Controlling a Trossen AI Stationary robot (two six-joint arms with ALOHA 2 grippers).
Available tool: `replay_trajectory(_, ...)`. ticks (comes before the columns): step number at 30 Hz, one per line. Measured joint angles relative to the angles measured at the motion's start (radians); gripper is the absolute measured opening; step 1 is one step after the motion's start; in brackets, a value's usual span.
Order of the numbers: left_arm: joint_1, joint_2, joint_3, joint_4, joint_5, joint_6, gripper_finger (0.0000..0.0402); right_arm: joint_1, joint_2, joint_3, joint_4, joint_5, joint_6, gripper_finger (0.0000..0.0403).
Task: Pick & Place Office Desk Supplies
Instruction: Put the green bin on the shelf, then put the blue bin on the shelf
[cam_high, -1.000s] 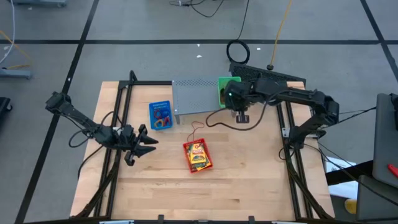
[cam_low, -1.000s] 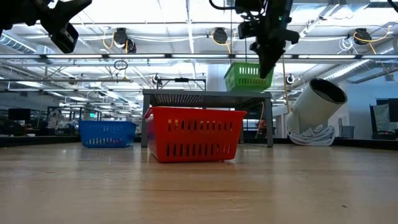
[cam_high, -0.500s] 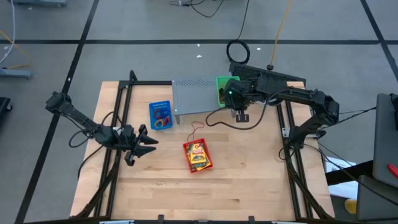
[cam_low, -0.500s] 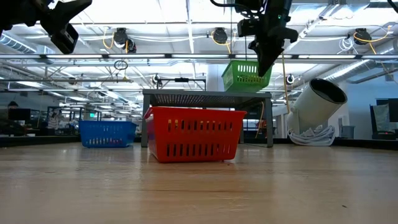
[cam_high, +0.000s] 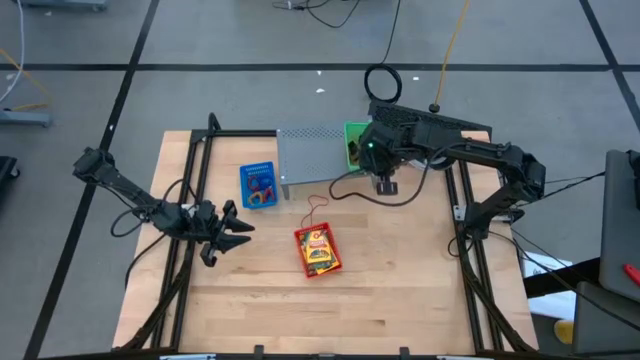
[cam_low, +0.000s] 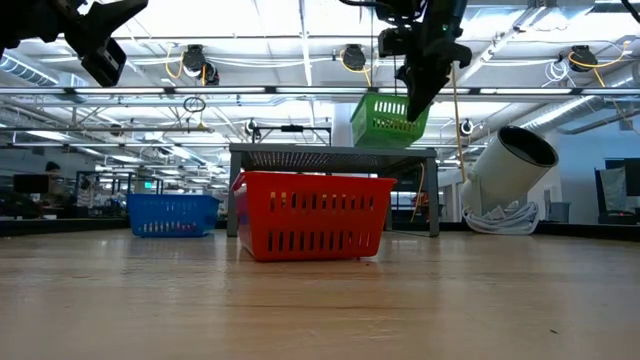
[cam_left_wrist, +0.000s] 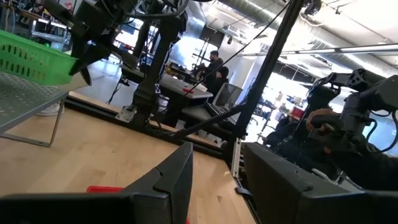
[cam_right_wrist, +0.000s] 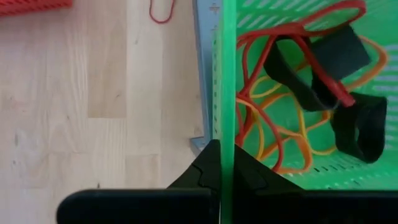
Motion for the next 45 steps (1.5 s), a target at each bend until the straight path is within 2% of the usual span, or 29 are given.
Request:
replay_trajectory(11, 0.000, 0.000, 0.000, 0.000, 0.002, -0.016, 0.0154, -0.029, 0.000, 0.000, 0.012, -0.002, 0.035, 0.0009)
replay_trajectory(19, 0.000, 0.000, 0.000, -0.018, 0.003, -0.026, 0.0154, -0.029, 0.000, 0.000, 0.012, -0.042, 0.034, 0.0045)
replay_trajectory(28, 0.000, 0.000, 0.000, -0.018, 0.003, -0.029, 0.0154, -0.029, 0.000, 0.000, 0.027, 0.060, 0.025, 0.0113)
replay_trajectory(33, 0.000, 0.000, 0.000, -0.018, 0.003, -0.029, 0.0154, -0.027, -0.012, 0.000, 0.047, 0.082, 0.010, 0.0143)
replay_trajectory(42, 0.000, 0.000, 0.000, -0.015, 0.003, -0.013, 0.0154, 0.011, -0.032, -0.001, -0.018, 0.094, 0.030, 0.0164)
replay_trajectory(45, 0.000, 0.000, 0.000, -0.014, 0.002, -0.008, 0.0154, 0.083, -0.051, -0.001, -0.046, 0.164, 0.021, 0.0164)
